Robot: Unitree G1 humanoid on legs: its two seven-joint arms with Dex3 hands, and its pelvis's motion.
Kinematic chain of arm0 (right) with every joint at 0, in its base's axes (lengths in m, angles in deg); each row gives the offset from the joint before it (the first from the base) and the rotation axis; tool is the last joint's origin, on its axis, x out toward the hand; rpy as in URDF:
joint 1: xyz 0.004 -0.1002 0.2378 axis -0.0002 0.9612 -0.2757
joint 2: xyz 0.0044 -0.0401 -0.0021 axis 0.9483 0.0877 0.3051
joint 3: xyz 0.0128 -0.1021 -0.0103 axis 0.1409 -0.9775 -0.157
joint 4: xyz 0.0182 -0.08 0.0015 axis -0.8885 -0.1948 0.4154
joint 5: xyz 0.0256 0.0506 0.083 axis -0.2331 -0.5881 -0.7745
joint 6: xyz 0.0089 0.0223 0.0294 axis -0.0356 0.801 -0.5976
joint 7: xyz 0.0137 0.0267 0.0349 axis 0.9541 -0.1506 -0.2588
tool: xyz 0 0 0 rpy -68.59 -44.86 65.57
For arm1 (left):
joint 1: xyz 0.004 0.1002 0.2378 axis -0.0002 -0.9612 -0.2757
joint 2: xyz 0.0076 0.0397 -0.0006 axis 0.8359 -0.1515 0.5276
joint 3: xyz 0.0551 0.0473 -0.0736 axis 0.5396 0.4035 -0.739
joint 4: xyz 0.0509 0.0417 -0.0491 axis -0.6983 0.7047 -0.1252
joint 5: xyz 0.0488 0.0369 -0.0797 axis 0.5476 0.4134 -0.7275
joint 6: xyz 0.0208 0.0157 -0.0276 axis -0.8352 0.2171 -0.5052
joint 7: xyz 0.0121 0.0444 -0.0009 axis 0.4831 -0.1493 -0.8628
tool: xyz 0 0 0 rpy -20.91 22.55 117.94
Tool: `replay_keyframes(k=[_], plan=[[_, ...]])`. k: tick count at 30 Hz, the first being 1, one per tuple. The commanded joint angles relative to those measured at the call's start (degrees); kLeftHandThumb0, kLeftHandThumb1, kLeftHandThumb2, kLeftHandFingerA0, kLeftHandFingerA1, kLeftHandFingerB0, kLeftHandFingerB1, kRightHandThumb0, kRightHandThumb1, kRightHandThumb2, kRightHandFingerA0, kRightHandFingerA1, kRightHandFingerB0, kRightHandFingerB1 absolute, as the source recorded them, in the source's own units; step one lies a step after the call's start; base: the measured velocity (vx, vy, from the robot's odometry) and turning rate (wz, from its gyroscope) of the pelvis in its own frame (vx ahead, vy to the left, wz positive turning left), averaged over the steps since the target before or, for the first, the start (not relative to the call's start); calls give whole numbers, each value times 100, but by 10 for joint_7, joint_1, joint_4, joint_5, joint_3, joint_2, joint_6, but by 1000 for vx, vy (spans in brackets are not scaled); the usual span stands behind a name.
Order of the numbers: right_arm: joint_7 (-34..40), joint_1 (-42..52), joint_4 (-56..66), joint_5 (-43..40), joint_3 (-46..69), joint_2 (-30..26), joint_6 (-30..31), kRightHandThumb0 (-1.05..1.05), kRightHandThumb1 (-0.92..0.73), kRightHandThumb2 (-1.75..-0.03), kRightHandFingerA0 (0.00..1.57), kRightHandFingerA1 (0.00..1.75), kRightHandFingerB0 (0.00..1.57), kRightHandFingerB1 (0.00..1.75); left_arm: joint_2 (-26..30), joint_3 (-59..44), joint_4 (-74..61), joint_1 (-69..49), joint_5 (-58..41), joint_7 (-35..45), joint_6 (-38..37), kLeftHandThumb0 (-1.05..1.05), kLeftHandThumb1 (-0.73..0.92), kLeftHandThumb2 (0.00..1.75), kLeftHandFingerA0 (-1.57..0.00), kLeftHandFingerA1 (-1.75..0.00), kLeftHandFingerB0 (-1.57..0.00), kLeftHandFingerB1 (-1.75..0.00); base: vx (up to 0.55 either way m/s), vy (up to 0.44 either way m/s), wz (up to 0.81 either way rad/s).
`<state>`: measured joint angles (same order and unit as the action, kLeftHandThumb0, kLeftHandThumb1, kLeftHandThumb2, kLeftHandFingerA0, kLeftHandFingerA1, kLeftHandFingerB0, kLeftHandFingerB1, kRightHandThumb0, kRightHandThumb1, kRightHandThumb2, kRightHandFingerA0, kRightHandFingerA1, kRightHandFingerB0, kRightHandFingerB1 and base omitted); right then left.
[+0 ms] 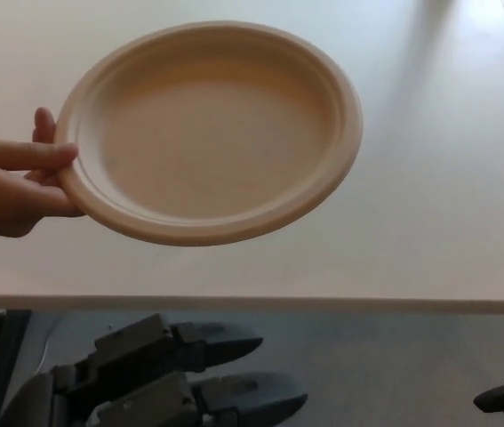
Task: A person passes a plate to the robot and the robot grabs it with its left hand and places it at the centre of the table infront of it
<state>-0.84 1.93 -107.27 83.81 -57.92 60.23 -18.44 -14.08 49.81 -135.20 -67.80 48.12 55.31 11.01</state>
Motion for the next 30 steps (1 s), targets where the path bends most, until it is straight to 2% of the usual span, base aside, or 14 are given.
replay_keyframes(k=[1, 6, 7, 10, 14, 17, 18, 22, 23, 24, 27, 28, 29, 30], plan=[[-1, -13, -5, 8, -2, -12, -1, -59, -66, -59, 72, 72, 37, 52, -36, 3, -27, 28, 2, -26, -57, -51, 48, 55, -58, -42, -64, -40, 0, 0, 0], [-3, -8, -4, 8, -3, -11, -6, -58, -66, -59, 72, 70, 38, 52, -84, -11, 2, 99, 16, -48, -98, -42, 48, 55, -58, -45, -67, -43, 0, 0, 0], [-3, -9, -4, 8, -2, -11, -5, -59, -65, -59, 73, 71, 37, 52, -96, -19, 5, 123, 24, -50, -96, -48, 43, 73, -50, -52, -43, -46, 0, 0, 0], [-3, -9, -5, 5, 0, -10, -4, -58, -65, -59, 74, 72, 38, 52, -118, -60, 19, 160, 59, -57, -104, -46, 55, 57, -46, -41, -42, -33, 0, 0, 0], [-7, -10, -6, 5, 0, -9, -4, -58, -65, -59, 71, 70, 37, 52, -101, -74, 80, 240, 82, -45, -66, -48, 56, 57, -38, -37, -58, -39, 0, 0, 0], [-6, -17, -6, 7, -3, -7, 1, -59, -67, -60, 71, 72, 39, 52, -80, -97, 115, 288, 111, -35, -35, -57, 47, 75, -28, -44, -38, -44, 0, 0, 0], [-8, -18, -7, 4, 0, -5, 3, -57, -64, -58, 71, 73, 37, 52, -73, -102, 117, 297, 119, -28, -17, -47, 54, 57, -31, -33, -39, -33, 0, 0, 0], [-7, -19, -12, 4, 2, -7, -8, -58, -65, -59, 73, 71, 37, 52, -63, -107, 140, 332, 151, -23, 35, -49, 54, 57, -29, -35, -31, -32, 0, 0, 0], [-7, -16, -11, 7, -1, -9, -11, -57, -66, -59, 73, 69, 37, 52, -64, -107, 148, 334, 164, -21, 50, -28, 32, 90, -10, -52, -10, -51, 0, 0, 0], [-6, -15, -10, 9, -3, -10, -13, -57, -66, -59, 73, 69, 37, 52, -64, -106, 152, 334, 172, -19, 59, -28, 32, 90, -10, -52, -10, -51, 0, 0, 0], [-6, -18, -11, 15, -8, -12, -10, -58, -66, -59, 74, 70, 37, 51, -53, -104, 156, 332, 203, 11, 115, -35, 29, 88, 0, -48, 0, -48, 0, 0, 0], [-8, -19, -12, 12, -7, -11, -8, -58, -65, -59, 73, 70, 37, 51, -42, -102, 160, 334, 221, 30, 139, -78, 56, 58, -14, -33, -8, -26, 0, 0, 0], [-9, -19, -12, 11, -5, -11, -8, -58, -65, -59, 72, 69, 38, 51, -37, -101, 163, 335, 236, 39, 152, -80, 49, 88, -3, -41, -2, -24, 0, 0, 0], [-9, -18, -12, 11, -5, -11, -9, -58, -65, -59, 72, 69, 38, 51, -35, -100, 165, 336, 247, 40, 156, -80, 49, 88, -3, -41, -2, -24, 0, 0, 0]])
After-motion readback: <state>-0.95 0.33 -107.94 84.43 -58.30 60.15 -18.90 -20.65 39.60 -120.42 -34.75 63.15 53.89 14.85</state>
